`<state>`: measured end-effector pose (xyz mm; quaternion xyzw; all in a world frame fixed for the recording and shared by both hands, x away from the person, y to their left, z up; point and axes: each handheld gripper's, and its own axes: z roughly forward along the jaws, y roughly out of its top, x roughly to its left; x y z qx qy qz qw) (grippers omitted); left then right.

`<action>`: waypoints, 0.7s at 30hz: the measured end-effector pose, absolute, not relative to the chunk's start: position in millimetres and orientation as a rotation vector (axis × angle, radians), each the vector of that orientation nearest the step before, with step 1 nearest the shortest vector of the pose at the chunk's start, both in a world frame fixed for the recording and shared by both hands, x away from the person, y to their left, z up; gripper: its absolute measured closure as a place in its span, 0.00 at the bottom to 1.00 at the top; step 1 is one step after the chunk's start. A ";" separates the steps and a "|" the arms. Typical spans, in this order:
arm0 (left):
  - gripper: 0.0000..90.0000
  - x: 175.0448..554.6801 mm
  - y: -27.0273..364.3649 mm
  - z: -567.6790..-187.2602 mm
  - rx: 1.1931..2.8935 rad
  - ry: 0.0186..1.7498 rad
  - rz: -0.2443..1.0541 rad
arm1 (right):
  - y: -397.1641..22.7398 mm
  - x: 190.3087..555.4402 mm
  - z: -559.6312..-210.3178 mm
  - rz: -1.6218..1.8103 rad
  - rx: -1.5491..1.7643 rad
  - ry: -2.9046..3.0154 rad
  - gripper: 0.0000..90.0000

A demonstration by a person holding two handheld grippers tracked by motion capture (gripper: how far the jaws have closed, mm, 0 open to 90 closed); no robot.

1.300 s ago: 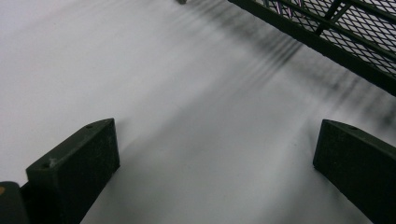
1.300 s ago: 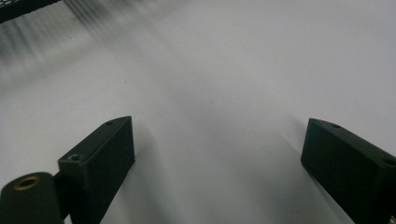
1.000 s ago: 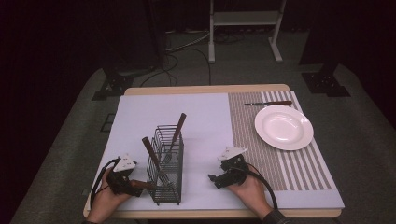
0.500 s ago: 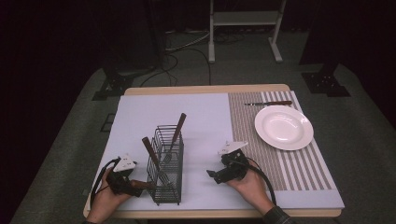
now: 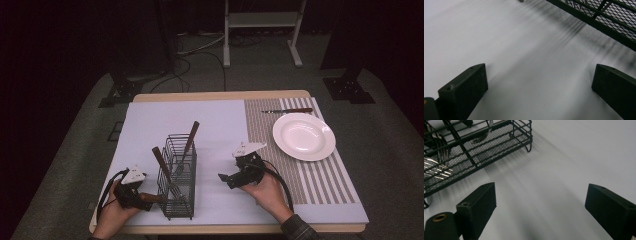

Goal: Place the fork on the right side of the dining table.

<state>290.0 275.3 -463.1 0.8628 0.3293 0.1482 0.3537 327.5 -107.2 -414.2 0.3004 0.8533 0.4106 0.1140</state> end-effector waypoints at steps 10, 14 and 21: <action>0.00 290.0 275.3 -463.1 2.231 0.851 0.383 | -104.1 331.9 -398.7 1.268 0.859 2.480 0.14; 0.00 290.1 275.4 -462.9 2.233 0.850 0.383 | -103.2 336.7 -390.2 1.293 0.850 2.478 0.14; 0.00 290.0 275.3 -463.1 2.231 0.851 0.383 | -101.8 341.8 -377.8 1.332 0.846 2.470 0.15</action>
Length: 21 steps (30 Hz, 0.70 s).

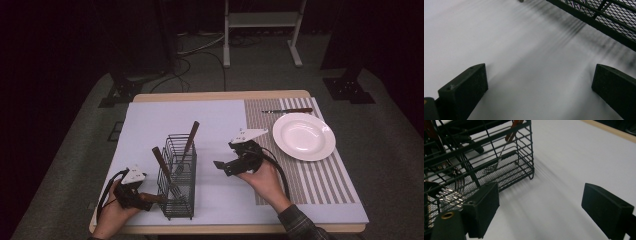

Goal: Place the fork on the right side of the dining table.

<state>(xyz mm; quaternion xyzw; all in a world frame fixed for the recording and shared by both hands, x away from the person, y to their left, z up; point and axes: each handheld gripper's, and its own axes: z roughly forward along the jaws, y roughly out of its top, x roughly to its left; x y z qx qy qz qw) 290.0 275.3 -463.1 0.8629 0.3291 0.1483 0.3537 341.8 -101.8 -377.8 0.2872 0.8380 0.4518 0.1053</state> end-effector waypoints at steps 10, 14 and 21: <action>0.00 290.0 275.3 -463.1 2.231 0.851 0.383 | -95.3 348.8 -367.8 1.373 0.840 2.474 0.15; 0.00 290.0 275.3 -463.1 2.231 0.851 0.384 | -91.3 352.7 -364.2 1.390 0.834 2.474 0.15; 0.00 290.0 275.4 -463.1 2.231 0.850 0.385 | -83.8 360.1 -360.5 1.427 0.848 2.470 0.15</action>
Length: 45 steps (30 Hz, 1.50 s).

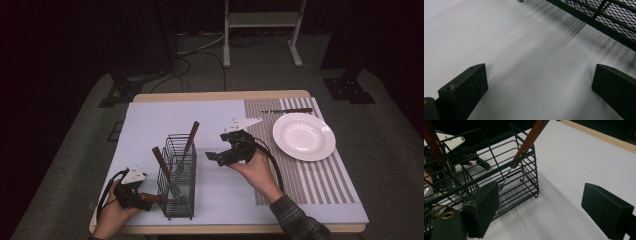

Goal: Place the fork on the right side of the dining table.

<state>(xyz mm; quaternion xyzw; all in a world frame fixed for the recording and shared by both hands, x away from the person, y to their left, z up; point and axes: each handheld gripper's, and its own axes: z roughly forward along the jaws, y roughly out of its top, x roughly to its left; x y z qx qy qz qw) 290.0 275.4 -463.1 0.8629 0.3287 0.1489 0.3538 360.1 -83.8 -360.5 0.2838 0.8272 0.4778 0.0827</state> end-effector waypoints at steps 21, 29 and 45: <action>0.00 290.0 275.4 -463.1 2.232 0.849 0.386 | -61.5 385.4 -344.0 1.487 0.863 2.455 0.17; 0.00 290.0 275.3 -463.2 2.229 0.851 0.386 | -50.2 395.0 -336.5 1.515 0.856 2.455 0.24; 0.00 289.9 275.3 -463.2 2.229 0.851 0.386 | -37.4 405.8 -331.4 1.581 0.875 2.451 0.65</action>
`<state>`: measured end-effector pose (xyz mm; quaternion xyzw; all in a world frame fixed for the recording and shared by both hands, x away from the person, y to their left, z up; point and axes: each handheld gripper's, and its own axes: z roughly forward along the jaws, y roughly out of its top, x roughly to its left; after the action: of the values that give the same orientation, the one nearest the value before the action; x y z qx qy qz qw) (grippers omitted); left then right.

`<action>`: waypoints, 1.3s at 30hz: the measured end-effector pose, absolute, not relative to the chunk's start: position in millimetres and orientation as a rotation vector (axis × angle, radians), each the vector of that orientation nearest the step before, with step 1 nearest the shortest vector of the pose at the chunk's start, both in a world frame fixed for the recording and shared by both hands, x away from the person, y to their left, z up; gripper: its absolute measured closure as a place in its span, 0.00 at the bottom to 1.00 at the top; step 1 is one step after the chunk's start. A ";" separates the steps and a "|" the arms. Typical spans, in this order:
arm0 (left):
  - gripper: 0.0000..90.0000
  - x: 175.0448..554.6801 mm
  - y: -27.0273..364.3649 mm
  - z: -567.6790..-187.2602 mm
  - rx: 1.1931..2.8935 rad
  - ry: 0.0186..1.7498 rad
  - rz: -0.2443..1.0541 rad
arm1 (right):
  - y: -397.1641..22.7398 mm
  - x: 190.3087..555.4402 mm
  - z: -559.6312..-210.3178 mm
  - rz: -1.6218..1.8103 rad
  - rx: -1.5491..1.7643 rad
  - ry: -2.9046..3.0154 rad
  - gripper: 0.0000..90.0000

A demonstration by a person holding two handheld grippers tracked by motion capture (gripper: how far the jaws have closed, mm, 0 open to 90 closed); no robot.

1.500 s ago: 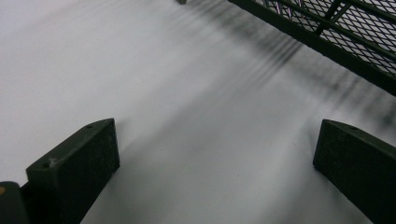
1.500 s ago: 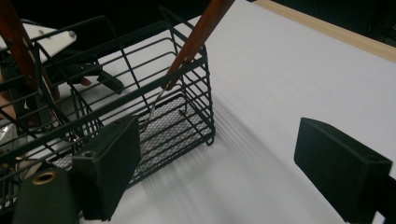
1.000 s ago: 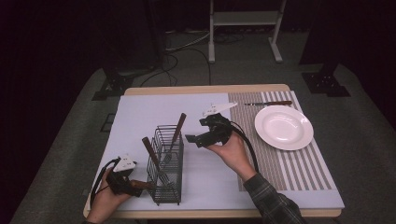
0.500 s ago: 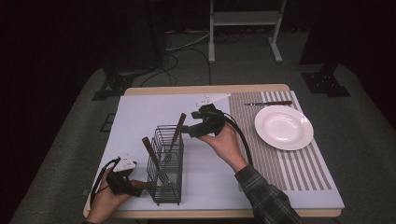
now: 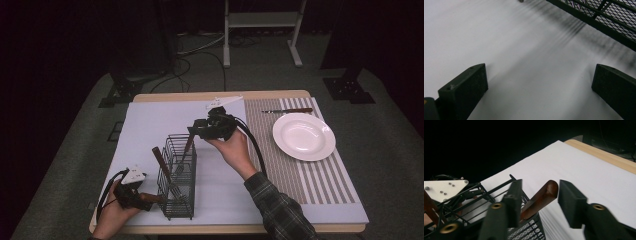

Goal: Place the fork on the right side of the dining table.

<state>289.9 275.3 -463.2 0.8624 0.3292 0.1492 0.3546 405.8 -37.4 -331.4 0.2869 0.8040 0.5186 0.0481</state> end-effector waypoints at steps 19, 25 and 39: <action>0.00 289.9 275.4 -463.0 2.232 0.849 0.387 | -49.0 378.4 -313.9 1.701 0.688 2.526 0.86; 0.00 289.9 275.5 -462.9 2.234 0.849 0.386 | -52.9 367.7 -310.5 1.726 0.619 2.561 0.89; 0.00 289.9 275.5 -462.9 2.234 0.849 0.386 | -60.0 359.9 -294.7 1.758 0.576 2.472 0.89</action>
<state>289.9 275.5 -462.9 0.8636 0.3281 0.1491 0.3526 359.9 -60.0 -294.7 0.1864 0.8004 0.5691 0.0270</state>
